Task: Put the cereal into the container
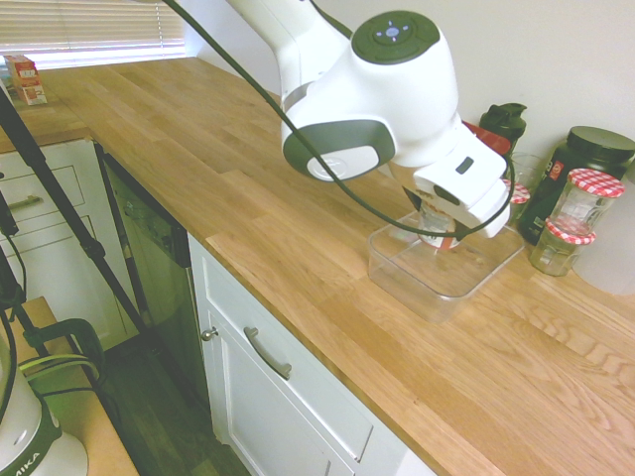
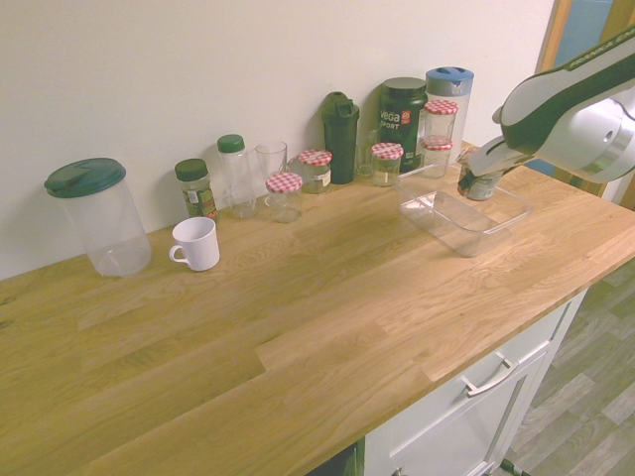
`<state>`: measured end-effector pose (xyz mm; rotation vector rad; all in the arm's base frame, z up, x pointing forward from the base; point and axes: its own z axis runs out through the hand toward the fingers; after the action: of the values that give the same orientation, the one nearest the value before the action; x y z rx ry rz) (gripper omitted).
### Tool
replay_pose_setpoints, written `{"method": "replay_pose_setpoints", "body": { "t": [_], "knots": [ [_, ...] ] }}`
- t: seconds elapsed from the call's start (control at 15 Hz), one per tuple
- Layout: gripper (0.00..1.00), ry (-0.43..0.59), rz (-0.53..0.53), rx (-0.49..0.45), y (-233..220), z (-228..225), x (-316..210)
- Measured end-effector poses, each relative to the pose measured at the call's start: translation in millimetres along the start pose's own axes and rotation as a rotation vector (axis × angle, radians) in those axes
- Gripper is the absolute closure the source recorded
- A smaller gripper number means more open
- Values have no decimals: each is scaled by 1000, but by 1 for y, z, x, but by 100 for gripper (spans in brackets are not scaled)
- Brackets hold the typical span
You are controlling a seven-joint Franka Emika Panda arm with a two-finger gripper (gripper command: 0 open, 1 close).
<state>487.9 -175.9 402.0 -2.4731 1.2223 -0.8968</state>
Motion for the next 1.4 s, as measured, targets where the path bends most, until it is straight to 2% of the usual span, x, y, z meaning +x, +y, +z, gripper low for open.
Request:
{"method": "replay_pose_setpoints", "body": {
  "t": [0.27, 0.53, 0.6, 0.8, 1.4],
  "knots": [
    [100, -42, 19, -57, 18, 51, 0],
    [100, -59, 2, -69, 20, 65, -1],
    [0, -81, -14, -72, 18, 67, -4],
    [0, -111, -43, -99, 13, 70, -6],
    [0, -115, -58, -149, 9, 68, 6]
  ]
}}
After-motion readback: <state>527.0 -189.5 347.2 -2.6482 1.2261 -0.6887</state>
